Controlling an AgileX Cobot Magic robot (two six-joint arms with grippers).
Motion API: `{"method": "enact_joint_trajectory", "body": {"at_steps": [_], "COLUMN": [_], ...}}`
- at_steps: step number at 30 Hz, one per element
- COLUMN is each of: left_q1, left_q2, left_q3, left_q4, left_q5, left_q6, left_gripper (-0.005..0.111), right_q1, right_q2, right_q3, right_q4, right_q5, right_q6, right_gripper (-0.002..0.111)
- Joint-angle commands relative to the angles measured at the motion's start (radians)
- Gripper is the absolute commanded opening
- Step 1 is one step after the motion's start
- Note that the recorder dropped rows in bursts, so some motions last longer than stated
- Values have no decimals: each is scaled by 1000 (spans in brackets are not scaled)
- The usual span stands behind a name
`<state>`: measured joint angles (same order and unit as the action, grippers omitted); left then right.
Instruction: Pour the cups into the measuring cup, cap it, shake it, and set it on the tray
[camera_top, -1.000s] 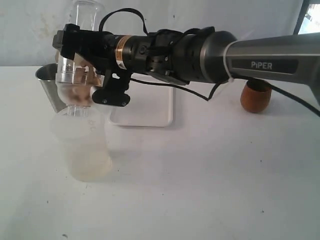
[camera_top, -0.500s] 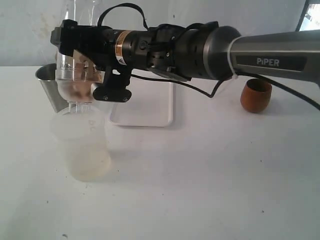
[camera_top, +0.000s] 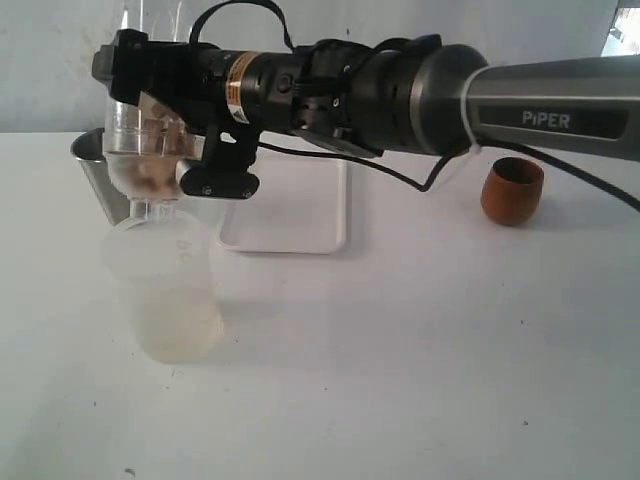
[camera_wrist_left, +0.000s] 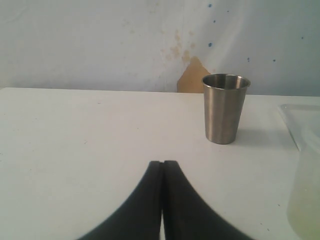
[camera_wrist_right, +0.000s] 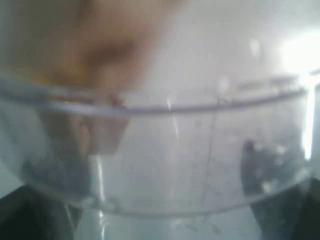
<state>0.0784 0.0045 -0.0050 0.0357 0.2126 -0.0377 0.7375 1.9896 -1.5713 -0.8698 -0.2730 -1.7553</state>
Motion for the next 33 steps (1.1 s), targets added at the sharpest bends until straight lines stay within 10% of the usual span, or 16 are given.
{"method": "enact_joint_trajectory", "body": {"at_steps": [1,33], "left_q1": [-1,-1], "left_q2": [-4,-4], "left_q3": [5,5], "left_q4": [-12,-12], "left_q5": [-10,-10], "left_q6": [-2,-2], "left_gripper": [0,0], "right_q1": [0,0], "right_q2": [-27,-44], "right_q3": [-14,15], "right_q4": [6,20], "right_q5": [-22,4], "right_q6": [-5,-12], "right_gripper": [0,0]}}
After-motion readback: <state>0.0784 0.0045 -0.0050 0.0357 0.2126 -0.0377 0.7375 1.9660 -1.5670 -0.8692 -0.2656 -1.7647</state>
